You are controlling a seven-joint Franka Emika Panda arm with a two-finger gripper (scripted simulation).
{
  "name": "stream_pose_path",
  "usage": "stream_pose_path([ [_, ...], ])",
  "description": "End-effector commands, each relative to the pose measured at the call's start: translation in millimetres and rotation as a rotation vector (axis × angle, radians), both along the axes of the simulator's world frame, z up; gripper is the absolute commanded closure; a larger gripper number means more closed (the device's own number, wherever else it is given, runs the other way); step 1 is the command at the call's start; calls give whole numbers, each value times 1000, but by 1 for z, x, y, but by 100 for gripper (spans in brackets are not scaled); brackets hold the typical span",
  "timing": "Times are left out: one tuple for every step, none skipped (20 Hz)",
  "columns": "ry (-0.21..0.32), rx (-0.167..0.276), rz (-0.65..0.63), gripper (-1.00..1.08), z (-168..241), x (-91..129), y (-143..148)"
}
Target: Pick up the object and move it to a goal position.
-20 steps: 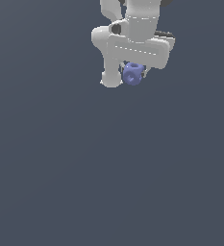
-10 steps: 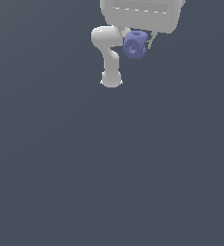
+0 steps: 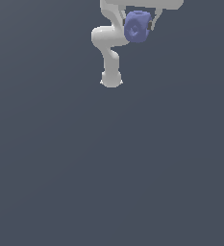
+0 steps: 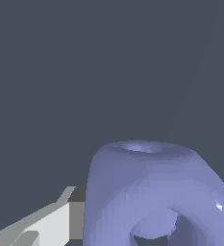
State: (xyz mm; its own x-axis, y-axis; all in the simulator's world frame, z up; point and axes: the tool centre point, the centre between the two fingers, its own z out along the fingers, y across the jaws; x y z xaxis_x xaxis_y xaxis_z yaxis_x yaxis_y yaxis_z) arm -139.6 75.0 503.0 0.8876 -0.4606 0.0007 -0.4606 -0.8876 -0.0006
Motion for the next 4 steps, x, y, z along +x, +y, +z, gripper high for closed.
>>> stream_pose_path([
  [1, 0, 0, 108, 4, 0, 0],
  [1, 0, 0, 108, 5, 0, 0],
  [1, 0, 0, 108, 5, 0, 0],
  [1, 0, 0, 108, 5, 0, 0],
])
